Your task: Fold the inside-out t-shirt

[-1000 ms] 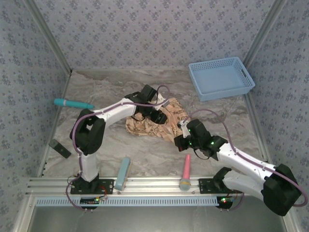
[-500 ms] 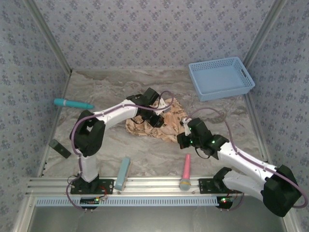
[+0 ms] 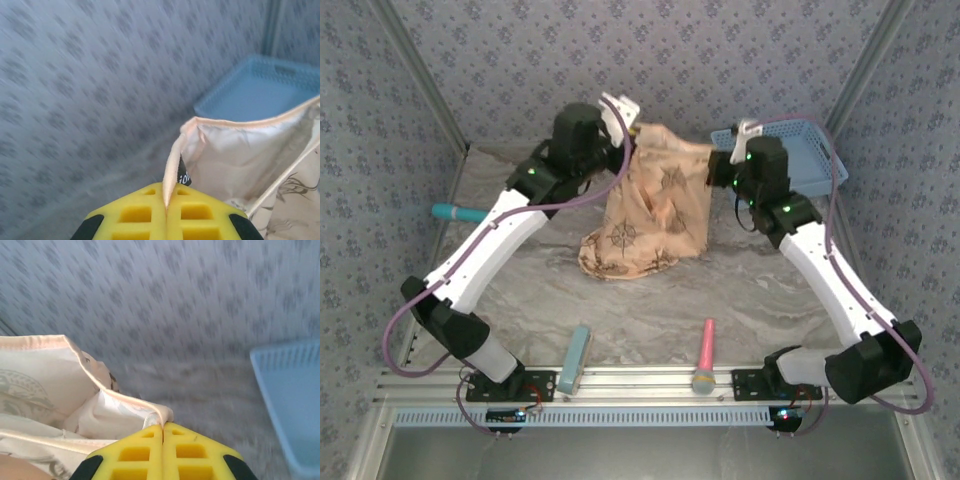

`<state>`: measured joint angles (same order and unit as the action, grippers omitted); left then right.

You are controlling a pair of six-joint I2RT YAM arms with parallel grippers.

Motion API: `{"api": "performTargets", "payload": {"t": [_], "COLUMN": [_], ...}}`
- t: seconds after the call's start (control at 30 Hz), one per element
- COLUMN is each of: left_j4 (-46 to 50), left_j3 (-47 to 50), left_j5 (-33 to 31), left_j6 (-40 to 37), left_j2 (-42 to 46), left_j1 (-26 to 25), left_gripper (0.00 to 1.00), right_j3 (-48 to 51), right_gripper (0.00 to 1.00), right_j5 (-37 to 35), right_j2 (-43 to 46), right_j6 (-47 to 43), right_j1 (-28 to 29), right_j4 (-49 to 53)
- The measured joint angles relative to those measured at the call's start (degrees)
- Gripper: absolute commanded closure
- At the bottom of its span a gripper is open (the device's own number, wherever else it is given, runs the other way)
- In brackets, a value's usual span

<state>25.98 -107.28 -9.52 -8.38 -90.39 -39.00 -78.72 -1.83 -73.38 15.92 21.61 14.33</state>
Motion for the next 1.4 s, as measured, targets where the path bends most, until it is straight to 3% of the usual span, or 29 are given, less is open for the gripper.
{"api": "performTargets", "payload": {"t": [0.13,0.33,0.47,0.6,0.77,0.83,0.93,1.13,1.4], "left_j4": [0.0,0.2,-1.0,-2.4,-2.2,-1.1,2.0,8.6,14.2], "left_j3": [-5.2,-5.2,-5.4,-6.7,-12.4,-13.4,-13.4,-16.8,-26.8], "left_j5": [-2.6,-2.3,-2.1,-2.2,-2.2,-1.4,-0.5,-0.4,-2.4], "left_j6": [0.3,0.5,0.5,-0.9,-4.5,-5.8,-6.7,-6.6,-4.6], "left_j2": [3.6,13.5,17.7,17.3,10.1,6.9,3.1,-3.7,-9.5], "left_j1": [-0.8,-5.8,-6.5,-6.5,-5.9,-5.6,-5.6,-5.6,-5.6], "left_gripper": [1.00,1.00,1.00,1.00,1.00,1.00,1.00,1.00,1.00], "right_j3": [-8.7,-13.4,-16.3,-18.8,-23.3,-22.3,-16.0,-1.2,10.8], "right_gripper": [1.00,1.00,1.00,1.00,0.99,0.77,0.56,0.41,0.20], "right_j5": [-0.5,-1.5,-3.9,-5.3,-1.6,2.3,8.9,16.2,17.6], "right_j2": [3.0,10.5,13.1,12.7,4.8,1.0,-3.6,-4.2,11.4], "right_j6": [-3.1,-6.9,-8.6,-9.9,-9.9,-10.0,-11.1,-17.1,-28.3], "right_j1": [1.7,6.3,6.8,6.1,2.3,2.1,2.9,6.5,17.8], "right_j4": [0.8,4.1,4.9,4.7,4.0,3.8,4.2,7.9,4.0]}}
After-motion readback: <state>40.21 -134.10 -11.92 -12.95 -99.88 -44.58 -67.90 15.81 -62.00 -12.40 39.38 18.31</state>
